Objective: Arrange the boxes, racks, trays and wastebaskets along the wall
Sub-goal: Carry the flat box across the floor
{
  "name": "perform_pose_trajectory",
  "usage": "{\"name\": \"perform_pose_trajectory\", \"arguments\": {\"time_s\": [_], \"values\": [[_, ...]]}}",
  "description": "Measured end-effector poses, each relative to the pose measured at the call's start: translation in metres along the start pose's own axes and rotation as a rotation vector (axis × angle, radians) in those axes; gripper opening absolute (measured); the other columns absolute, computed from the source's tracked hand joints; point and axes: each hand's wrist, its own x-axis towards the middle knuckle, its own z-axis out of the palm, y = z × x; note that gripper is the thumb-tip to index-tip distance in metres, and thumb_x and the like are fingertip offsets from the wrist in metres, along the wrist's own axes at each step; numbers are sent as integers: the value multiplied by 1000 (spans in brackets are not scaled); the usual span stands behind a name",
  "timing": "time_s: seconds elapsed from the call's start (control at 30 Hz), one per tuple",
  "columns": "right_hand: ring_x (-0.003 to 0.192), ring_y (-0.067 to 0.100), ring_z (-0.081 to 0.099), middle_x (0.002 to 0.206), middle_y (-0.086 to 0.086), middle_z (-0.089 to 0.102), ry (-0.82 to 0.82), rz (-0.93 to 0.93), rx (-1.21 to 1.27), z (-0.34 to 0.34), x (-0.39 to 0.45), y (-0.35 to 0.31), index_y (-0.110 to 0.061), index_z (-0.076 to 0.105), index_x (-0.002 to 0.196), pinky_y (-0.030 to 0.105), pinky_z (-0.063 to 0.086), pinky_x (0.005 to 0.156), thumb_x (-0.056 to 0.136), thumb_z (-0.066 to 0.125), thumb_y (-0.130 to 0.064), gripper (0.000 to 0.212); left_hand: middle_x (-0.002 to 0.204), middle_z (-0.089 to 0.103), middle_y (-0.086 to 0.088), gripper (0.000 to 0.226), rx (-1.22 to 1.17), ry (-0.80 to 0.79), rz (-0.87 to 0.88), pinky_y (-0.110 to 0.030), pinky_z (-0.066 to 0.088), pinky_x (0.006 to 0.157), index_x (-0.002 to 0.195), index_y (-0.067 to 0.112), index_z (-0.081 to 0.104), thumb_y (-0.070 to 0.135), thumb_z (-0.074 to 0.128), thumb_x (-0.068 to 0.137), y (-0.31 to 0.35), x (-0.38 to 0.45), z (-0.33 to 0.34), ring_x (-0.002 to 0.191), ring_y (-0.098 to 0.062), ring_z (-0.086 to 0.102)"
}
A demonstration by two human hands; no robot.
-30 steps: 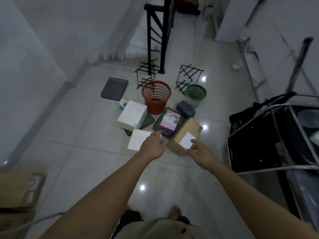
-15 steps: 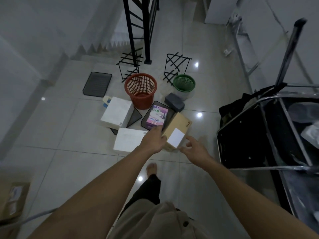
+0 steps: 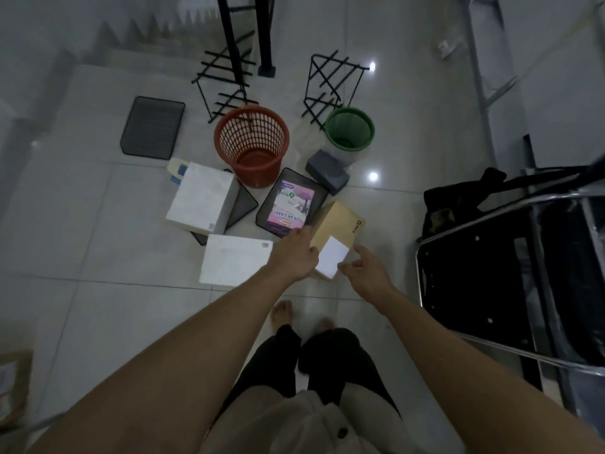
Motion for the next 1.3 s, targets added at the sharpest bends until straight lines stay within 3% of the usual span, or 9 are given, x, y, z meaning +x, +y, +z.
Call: {"name": "perform_pose_trajectory", "arguments": {"time_s": [0.13, 0.3, 0.73, 0.93, 1.1, 1.3], "values": [[126, 23, 51, 145, 9, 48, 5, 52, 84, 0, 44, 5, -23, 28, 154, 29, 42, 98, 94, 62, -33, 69, 139, 47, -17, 49, -4, -19, 4, -45, 44, 100, 141, 8, 39, 24, 49, 96, -1, 48, 5, 122, -34, 50], [132, 23, 46, 148, 10, 44, 19, 100, 106, 8, 114, 40, -20, 25, 155, 37, 39, 110, 95, 61, -33, 71, 144, 45, -17, 53, 12, -25, 14, -37, 41, 102, 146, 10, 37, 23, 51, 96, -16, 118, 31, 126, -33, 49], [132, 23, 46, 150, 4, 41, 35, 231, 187, 91, 297, 173, -25, 25, 154, 40, 41, 108, 86, 70, -33, 82, 152, 36, -13, 65, 73, -85, -45, -38, 35, 107, 151, 12, 28, 18, 56, 92, -111, 277, 172, 135, -30, 39], [136, 19, 40, 153, 0, 32, 131, 228, 301, 128, 373, 218, -29, 17, 155, 24, 35, 99, 80, 78, -31, 97, 141, 48, -11, 73, 25, -153, -71, -45, 46, 101, 150, 20, 25, 27, 56, 84, -145, 344, 232, 124, -30, 50], [135, 22, 42, 153, -3, 34, 149, 230, 384, 142, 418, 233, -37, 0, 155, 36, 39, 108, 68, 87, -35, 123, 143, 47, -8, 89, -41, -221, -101, -45, 49, 99, 153, 32, 8, 24, 55, 78, -161, 374, 265, 119, -30, 55], [129, 19, 47, 150, -9, 40, 114, 252, 446, 137, 421, 232, -45, -4, 153, 44, 43, 107, 61, 90, -41, 132, 141, 48, -10, 95, -76, -216, -129, -42, 52, 91, 154, 35, -3, 20, 55, 80, -159, 375, 272, 111, -31, 58]]}}
